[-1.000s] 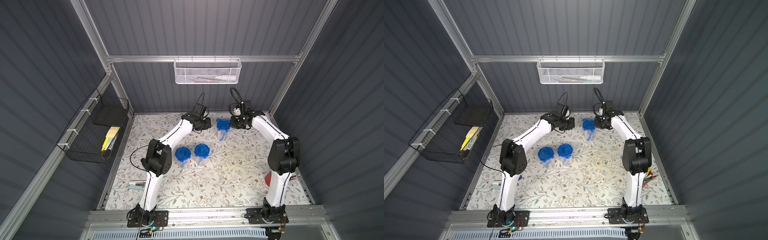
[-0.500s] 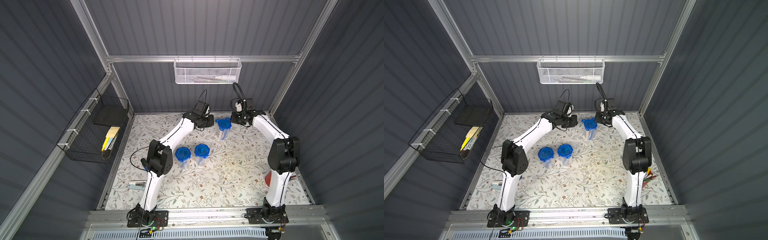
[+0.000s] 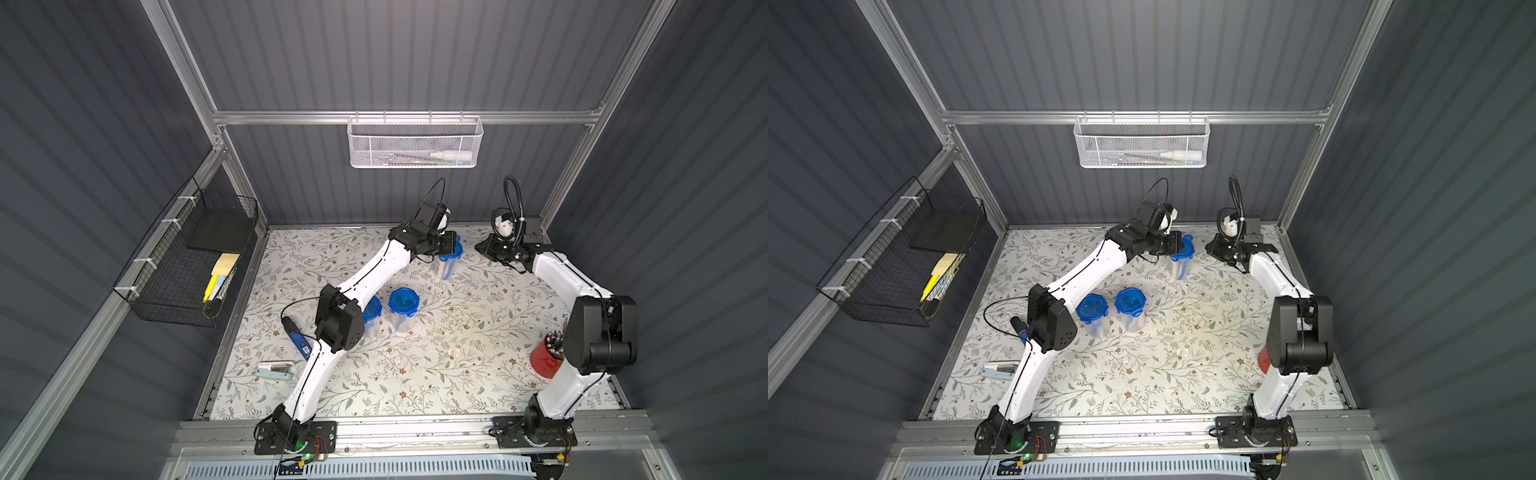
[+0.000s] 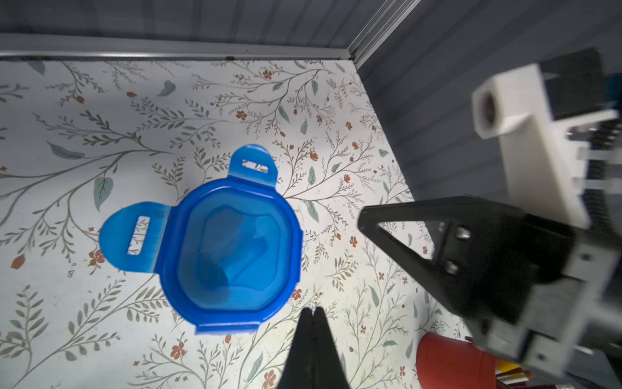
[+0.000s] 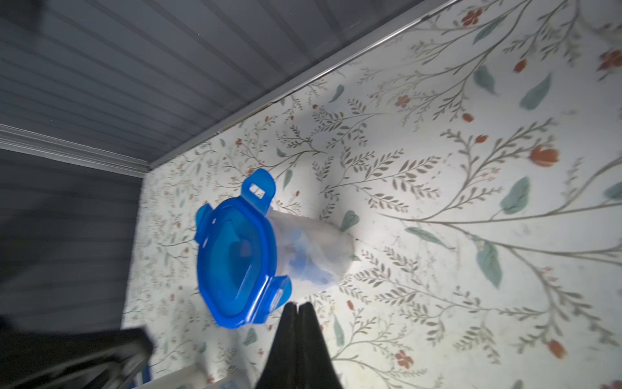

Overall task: Take out toiletry kits
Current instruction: Adjust the container at the center of the board, then unfasten the latch on the container.

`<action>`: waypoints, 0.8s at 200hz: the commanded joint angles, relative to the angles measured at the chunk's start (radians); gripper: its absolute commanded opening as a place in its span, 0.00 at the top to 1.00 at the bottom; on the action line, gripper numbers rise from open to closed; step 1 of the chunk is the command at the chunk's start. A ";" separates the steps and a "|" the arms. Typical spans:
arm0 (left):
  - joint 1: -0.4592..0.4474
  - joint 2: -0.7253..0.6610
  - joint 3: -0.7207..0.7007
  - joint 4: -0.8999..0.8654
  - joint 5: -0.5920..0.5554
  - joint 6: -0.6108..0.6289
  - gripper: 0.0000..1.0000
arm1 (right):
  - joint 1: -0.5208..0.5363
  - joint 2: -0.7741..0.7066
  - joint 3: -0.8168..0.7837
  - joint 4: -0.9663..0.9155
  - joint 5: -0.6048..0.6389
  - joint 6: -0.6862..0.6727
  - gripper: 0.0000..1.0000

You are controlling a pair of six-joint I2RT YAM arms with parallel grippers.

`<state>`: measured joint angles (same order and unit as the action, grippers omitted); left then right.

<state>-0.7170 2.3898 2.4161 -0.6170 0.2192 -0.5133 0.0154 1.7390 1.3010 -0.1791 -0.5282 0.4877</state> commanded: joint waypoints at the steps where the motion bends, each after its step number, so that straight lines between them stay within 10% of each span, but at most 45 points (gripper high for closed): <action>1: 0.010 0.024 0.005 -0.008 0.025 -0.004 1.00 | -0.003 -0.007 -0.087 0.205 -0.231 0.116 0.92; 97: 0.010 0.060 -0.043 0.087 0.050 0.007 1.00 | -0.005 0.110 -0.250 0.670 -0.392 0.393 0.55; 160: 0.011 0.096 -0.049 0.095 0.058 0.007 1.00 | -0.008 0.185 -0.251 0.789 -0.401 0.461 0.53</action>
<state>-0.7071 2.4454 2.3802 -0.5175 0.2657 -0.5129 0.0105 1.8973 1.0538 0.5194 -0.9108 0.9062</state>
